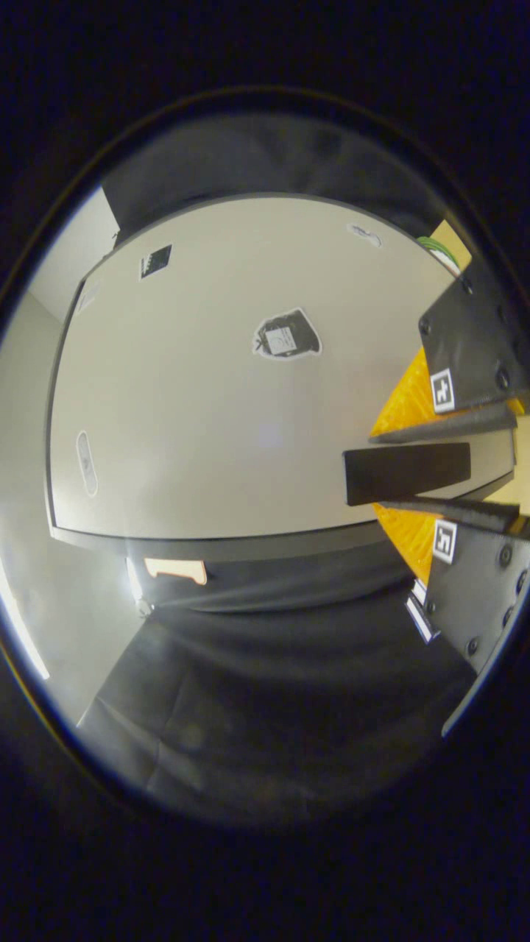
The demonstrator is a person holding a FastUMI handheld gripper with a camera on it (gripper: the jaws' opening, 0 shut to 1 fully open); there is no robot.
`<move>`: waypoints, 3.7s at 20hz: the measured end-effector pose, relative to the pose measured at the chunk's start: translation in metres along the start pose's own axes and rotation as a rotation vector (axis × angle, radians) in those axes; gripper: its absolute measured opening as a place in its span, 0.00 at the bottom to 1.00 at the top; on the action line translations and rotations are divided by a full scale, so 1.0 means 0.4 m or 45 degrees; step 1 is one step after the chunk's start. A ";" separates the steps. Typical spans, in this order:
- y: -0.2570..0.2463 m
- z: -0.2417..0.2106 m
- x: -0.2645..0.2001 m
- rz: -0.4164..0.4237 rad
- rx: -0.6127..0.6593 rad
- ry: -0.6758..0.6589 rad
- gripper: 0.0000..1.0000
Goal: Open the shoe cabinet door, grab the shoes and put them into the shoe cabinet, then close the shoe cabinet door.
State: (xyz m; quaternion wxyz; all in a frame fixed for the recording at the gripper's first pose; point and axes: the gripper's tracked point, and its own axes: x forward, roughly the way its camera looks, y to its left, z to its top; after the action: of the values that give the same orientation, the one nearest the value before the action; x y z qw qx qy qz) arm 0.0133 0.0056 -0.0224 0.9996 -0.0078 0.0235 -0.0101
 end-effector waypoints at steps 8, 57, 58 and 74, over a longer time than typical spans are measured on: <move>-0.006 -0.002 -0.005 -0.017 0.011 -0.005 0.22; -0.356 0.065 -0.285 -0.137 0.006 -0.015 0.15; -0.373 0.066 -0.290 -0.174 0.016 -0.019 0.14; -0.488 0.143 -0.363 -0.320 0.043 -0.125 0.15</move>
State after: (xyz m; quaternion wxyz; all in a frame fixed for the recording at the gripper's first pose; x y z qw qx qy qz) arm -0.1330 -0.1858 0.0446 0.9904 0.0056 -0.0268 -0.1351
